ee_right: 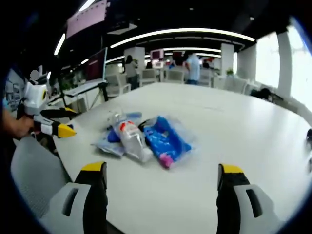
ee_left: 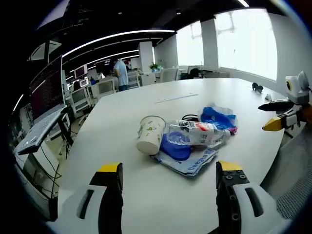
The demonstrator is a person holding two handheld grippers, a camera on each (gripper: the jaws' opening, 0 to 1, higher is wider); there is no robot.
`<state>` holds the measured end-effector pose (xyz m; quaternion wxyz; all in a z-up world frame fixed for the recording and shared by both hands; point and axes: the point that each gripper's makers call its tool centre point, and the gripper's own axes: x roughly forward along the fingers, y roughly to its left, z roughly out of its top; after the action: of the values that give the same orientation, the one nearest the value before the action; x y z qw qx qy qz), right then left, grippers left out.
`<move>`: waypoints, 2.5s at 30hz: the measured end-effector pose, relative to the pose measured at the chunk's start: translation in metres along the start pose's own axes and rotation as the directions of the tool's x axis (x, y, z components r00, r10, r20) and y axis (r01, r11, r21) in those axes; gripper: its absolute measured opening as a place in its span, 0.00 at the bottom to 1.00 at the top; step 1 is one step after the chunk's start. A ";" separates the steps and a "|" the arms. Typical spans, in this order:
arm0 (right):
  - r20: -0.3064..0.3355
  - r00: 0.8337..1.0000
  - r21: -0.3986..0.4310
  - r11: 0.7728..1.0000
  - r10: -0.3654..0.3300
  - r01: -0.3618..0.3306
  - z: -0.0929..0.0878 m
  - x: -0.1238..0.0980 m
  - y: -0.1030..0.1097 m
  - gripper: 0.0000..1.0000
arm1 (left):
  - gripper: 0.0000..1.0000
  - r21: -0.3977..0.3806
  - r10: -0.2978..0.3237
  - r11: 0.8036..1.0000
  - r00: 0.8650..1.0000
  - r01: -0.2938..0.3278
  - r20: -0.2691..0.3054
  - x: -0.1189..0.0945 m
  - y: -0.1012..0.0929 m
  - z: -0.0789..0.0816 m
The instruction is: Arrange the tabletop items into an orderly group along one side of the table until the central work area is clear of visible clutter.
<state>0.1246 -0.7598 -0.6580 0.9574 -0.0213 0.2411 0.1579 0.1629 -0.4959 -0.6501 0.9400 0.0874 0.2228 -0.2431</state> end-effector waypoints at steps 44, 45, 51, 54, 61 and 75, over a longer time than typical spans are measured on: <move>0.034 0.999 0.008 0.999 0.032 -0.033 0.008 -0.003 0.004 0.86 | 0.77 0.032 -0.020 0.999 1.000 0.019 0.021 0.000 -0.007 0.006; 0.030 0.999 0.008 0.999 0.034 -0.034 0.007 -0.003 0.005 0.86 | 0.76 0.032 -0.019 0.999 1.000 0.018 0.022 0.000 -0.007 0.006; 0.022 0.999 0.009 0.999 0.033 -0.033 0.006 -0.002 0.005 0.86 | 0.76 0.027 -0.016 1.000 0.999 0.015 0.034 -0.001 -0.006 0.008; 0.022 0.999 0.008 0.999 0.038 -0.038 0.005 -0.002 0.006 0.86 | 0.76 0.029 -0.015 0.999 0.999 0.014 0.043 -0.002 -0.006 0.010; 0.014 0.999 0.001 0.999 0.047 -0.047 0.004 -0.001 0.009 0.86 | 0.75 0.024 -0.011 1.000 0.999 0.009 0.052 -0.003 -0.004 0.012; -0.014 0.999 -0.018 0.999 0.046 -0.046 -0.001 0.000 0.010 0.86 | 0.76 0.019 -0.012 1.000 0.998 0.011 0.061 -0.003 -0.004 0.013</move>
<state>0.1210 -0.7507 -0.6590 0.9516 -0.0255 0.2467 0.1817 0.1631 -0.5014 -0.6373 0.9442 0.0872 0.1922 -0.2531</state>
